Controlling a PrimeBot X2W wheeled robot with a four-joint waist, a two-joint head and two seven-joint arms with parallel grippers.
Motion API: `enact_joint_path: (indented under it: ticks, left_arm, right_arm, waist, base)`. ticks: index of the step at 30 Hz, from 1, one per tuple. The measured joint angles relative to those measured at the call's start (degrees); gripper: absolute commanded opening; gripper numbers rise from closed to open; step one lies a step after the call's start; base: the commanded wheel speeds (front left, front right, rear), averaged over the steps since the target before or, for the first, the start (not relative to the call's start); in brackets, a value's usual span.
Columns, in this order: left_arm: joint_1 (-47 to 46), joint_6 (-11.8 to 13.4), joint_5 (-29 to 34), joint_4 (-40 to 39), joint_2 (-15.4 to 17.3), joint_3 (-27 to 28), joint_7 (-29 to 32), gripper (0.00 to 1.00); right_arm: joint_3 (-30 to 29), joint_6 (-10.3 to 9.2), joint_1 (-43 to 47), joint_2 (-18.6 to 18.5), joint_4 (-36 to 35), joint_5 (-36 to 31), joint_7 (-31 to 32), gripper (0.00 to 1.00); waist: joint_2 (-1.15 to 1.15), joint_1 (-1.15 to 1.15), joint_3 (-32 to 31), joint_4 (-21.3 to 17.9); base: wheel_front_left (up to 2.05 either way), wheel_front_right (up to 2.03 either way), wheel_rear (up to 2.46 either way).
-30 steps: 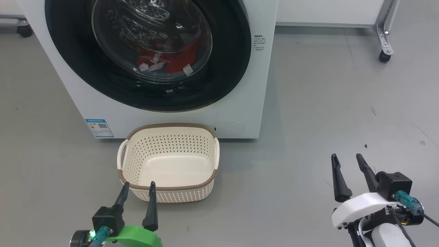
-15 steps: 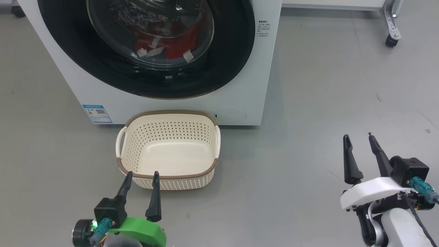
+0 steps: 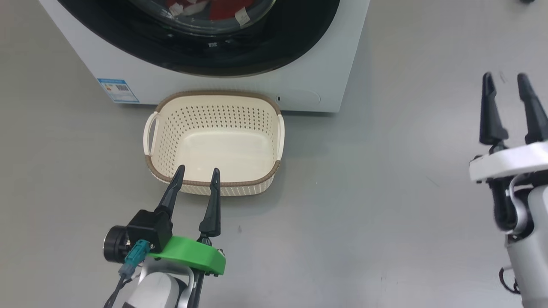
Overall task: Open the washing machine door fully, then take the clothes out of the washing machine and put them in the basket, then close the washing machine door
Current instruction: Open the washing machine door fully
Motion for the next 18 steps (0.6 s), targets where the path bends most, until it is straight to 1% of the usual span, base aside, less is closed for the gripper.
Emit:
enact_joint_path:
  ticks: [1, 2, 3, 5, 7, 12, 18]
  left_arm:
    - [-0.49, 0.00, 0.09, -0.23, -0.01, -0.45, 0.00, 1.00]
    - [-0.86, 0.11, 0.11, -0.41, -0.01, -0.78, 0.00, 1.00]
    - [-1.14, 0.23, 0.11, -0.63, -0.01, -1.12, 0.00, 1.00]
    - [-1.66, 0.23, 0.11, -0.97, 0.00, -1.76, 0.00, 1.00]
    - [-2.42, 0.24, 0.11, -1.42, 0.01, -2.68, 0.00, 1.00]
    - [-4.86, 0.25, 0.09, -2.40, -0.01, -4.75, -0.01, 1.00]
    - [-6.36, 0.27, -0.09, -2.94, -0.02, -5.39, -0.01, 1.00]
  right_arm:
    - [-0.26, 0.38, -1.29, -0.45, -0.29, 0.11, 0.29, 0.33]
    - [-0.70, 0.52, -2.55, -0.60, -0.51, 0.79, 0.84, 0.02]
    - [-1.22, 0.93, -3.82, -0.56, -0.69, 2.05, 1.26, 0.00]
    - [-1.99, 0.97, -6.23, -0.76, -1.09, 3.64, 1.86, 0.00]
    - [-2.71, 1.41, -8.76, -1.72, -1.49, 3.89, 2.78, 0.00]
    - [-4.74, 1.89, -15.29, -3.69, -1.82, 7.23, 5.71, 0.00]
    - [-5.10, 2.81, -23.13, -5.04, -2.15, 11.32, 9.90, 0.00]
  waist:
    - [0.00, 0.00, 0.78, 0.21]
    - [0.00, 0.00, 1.53, 0.42]
    - [0.00, 0.00, 2.32, 0.64]
    - [0.00, 0.00, 3.83, 1.09]
    - [0.00, 0.00, 5.36, 1.58]
    - [0.00, 0.00, 9.07, 3.05]
    - [0.00, 0.00, 13.17, 5.21]
  base:
    - [0.00, 0.00, 0.00]
    - [0.00, 0.00, 0.00]
    - [0.00, 0.00, 0.00]
    - [0.00, 0.00, 0.00]
    - [0.00, 0.00, 0.00]
    - [0.00, 0.00, 0.00]
    - [0.00, 0.00, 0.00]
